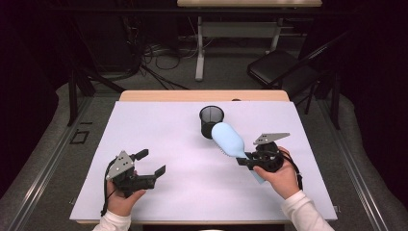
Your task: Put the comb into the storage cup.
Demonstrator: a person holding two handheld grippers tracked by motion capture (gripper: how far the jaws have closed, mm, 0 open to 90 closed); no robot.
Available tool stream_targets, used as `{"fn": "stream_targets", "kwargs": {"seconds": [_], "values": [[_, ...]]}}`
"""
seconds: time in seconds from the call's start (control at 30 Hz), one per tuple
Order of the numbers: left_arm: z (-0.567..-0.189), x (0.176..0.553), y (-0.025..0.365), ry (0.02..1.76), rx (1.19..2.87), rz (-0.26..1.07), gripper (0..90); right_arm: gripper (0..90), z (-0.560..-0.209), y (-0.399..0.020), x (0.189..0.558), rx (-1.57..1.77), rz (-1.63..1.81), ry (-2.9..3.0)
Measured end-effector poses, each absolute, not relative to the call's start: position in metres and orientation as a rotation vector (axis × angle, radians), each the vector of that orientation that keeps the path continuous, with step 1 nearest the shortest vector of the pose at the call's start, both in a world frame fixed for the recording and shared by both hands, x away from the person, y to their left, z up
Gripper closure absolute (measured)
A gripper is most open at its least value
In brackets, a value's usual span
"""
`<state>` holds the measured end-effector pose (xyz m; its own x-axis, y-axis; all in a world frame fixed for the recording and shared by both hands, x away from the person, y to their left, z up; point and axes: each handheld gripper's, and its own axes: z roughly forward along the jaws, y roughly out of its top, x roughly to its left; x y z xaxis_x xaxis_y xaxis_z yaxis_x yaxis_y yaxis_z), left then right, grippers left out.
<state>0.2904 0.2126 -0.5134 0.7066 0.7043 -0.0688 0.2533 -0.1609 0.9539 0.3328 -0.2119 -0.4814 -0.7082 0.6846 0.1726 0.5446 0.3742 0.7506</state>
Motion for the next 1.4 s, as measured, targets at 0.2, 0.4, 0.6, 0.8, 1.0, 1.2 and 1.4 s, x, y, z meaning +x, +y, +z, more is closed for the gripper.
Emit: {"fn": "stream_targets", "kwargs": {"seconds": [0.2, 0.4, 0.6, 0.8, 1.0, 1.2, 1.4], "values": [[-0.513, 0.291, 0.213, 0.769, 1.734, 0.472, 11.7, 69.3, -0.479, -0.208, 0.333, 1.085, 1.303, 2.414], [-0.514, 0.291, 0.213, 0.773, 1.734, 0.473, 11.7, 69.3, -0.478, -0.205, 0.334, 1.081, 1.337, 2.358], [-0.514, 0.291, 0.213, 0.772, 1.734, 0.471, 11.7, 69.4, -0.478, -0.201, 0.336, 1.052, 1.396, 2.333], [-0.514, 0.291, 0.213, 0.774, 1.739, 0.467, 11.7, 69.4, -0.478, -0.195, 0.338, 1.013, 1.445, 2.321], [-0.514, 0.293, 0.211, 0.783, 1.733, 0.438, 11.7, 69.4, -0.474, -0.189, 0.337, 0.911, 1.54, 2.277], [-0.512, 0.299, 0.211, 0.803, 1.729, 0.393, 11.7, 69.5, -0.475, -0.183, 0.339, 0.902, 1.582, 2.264], [-0.496, 0.311, 0.213, 0.825, 1.648, 0.333, 11.6, 69.5, -0.475, -0.175, 0.345, 0.893, 1.606, 2.258]]}}
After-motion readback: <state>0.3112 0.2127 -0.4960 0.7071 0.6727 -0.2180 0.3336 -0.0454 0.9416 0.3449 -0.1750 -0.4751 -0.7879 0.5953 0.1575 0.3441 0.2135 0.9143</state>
